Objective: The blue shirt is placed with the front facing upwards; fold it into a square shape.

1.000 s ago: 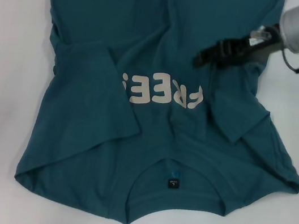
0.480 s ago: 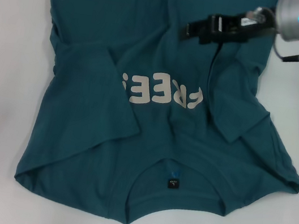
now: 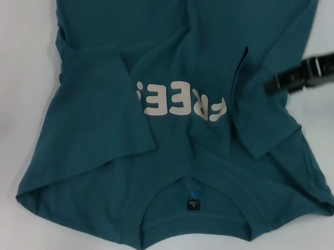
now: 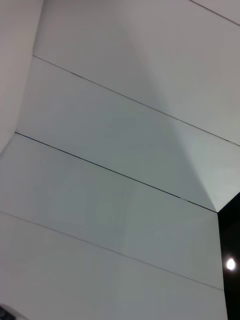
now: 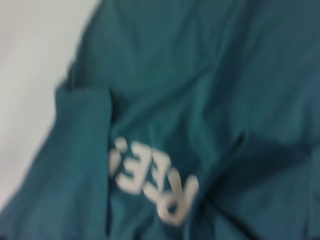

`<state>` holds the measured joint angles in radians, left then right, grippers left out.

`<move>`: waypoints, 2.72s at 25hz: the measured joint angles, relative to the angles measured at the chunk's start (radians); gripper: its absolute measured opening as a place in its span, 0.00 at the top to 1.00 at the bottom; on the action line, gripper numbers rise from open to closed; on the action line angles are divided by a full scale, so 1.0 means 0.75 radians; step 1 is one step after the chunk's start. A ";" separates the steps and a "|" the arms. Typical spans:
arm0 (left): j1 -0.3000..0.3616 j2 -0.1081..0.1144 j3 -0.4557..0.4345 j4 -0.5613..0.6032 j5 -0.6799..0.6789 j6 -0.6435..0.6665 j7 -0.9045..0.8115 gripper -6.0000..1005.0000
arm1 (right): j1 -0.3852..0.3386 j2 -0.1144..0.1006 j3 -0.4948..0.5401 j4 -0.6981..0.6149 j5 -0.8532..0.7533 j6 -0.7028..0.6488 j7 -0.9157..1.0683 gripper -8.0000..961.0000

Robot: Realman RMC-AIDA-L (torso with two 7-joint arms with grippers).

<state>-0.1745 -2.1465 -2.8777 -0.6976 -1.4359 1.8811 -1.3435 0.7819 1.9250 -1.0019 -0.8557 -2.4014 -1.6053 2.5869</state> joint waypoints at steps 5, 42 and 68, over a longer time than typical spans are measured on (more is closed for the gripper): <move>-0.004 -0.001 0.000 -0.001 -0.001 -0.001 -0.002 0.28 | 0.027 0.058 -0.034 0.006 -0.187 -0.049 -0.016 0.29; 0.000 -0.004 0.002 0.005 -0.002 0.000 -0.001 0.28 | 0.026 0.122 -0.024 -0.056 -0.350 -0.136 -0.036 0.29; -0.013 0.000 0.002 -0.006 -0.013 -0.010 0.032 0.28 | -0.167 0.140 0.417 0.023 -0.290 -0.159 0.215 0.29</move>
<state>-0.1841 -2.1462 -2.8764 -0.7024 -1.4454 1.8739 -1.3197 0.6570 2.0304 -0.6892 -0.8382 -2.6192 -1.7243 2.7482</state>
